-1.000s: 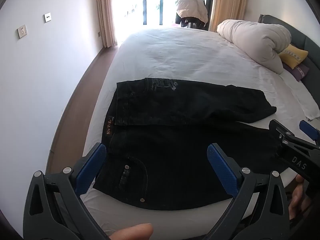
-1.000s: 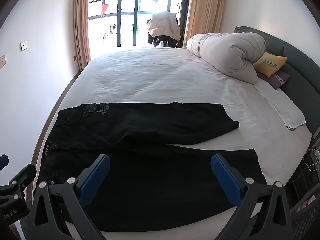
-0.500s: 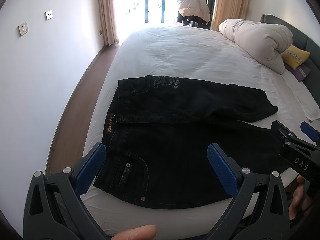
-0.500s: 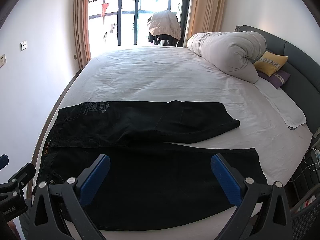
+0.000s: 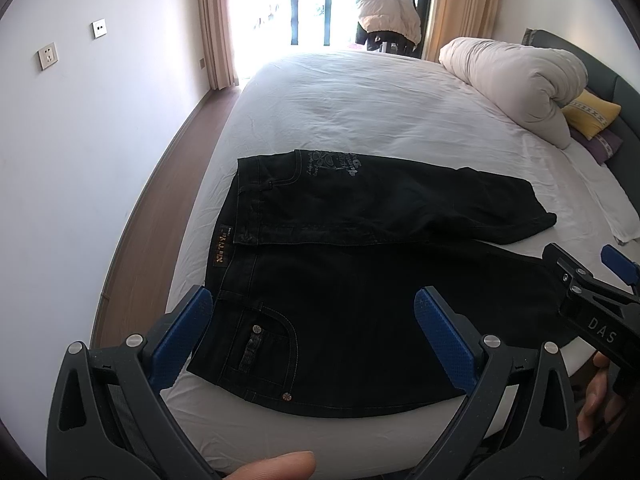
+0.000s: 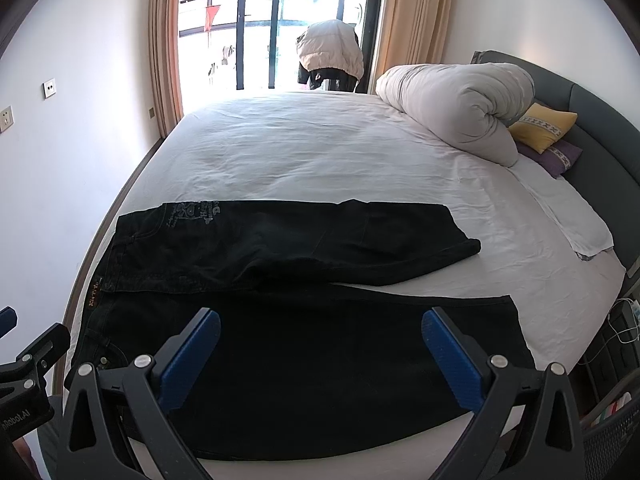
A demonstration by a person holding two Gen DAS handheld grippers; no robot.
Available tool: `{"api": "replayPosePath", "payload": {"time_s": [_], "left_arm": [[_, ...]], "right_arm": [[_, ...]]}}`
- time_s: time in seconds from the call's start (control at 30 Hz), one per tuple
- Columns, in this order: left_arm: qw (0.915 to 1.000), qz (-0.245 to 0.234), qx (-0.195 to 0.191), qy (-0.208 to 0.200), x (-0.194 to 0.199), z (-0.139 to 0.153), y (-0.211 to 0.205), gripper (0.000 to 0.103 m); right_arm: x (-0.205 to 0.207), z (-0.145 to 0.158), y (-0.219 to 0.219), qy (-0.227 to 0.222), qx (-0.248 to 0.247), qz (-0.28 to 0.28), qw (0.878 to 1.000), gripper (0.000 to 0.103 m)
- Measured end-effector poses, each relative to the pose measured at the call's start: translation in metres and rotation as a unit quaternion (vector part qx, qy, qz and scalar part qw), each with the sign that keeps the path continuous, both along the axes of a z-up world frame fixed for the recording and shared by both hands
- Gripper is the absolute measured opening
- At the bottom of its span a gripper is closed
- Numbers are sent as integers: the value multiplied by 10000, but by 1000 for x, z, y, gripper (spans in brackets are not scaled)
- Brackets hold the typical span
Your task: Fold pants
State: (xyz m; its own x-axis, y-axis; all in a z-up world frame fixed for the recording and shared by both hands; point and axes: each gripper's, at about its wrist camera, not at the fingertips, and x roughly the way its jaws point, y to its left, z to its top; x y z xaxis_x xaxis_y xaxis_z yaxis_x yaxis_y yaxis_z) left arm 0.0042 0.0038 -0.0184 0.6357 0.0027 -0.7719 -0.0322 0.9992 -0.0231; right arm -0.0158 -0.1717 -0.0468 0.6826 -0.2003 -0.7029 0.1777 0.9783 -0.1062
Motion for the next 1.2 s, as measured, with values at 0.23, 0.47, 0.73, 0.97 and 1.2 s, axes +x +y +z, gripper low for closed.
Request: {"api": "replayPosePath", "payload": {"time_s": [0.23,0.47,0.73,0.97,1.2], "left_arm": [[10000,3,-4,8,1,0,1,103],[10000,2,-9,13,2,0,1,103],[10000,3,-13,22,3,-1,3,103],[10000,-2,-20,59,3,-5,6,103],[9998,-38,38,176,16,-20,7,103]], "right_arm": [[0,0,0,3,4,4,10000,103],[0,-1,-1,7,7,3,10000,103],[0,-1,-1,10,7,11,10000,103],[-2,-8,-1,54,10,30,10000,103],[11,-16,3,188,88,212,9996,103]]}}
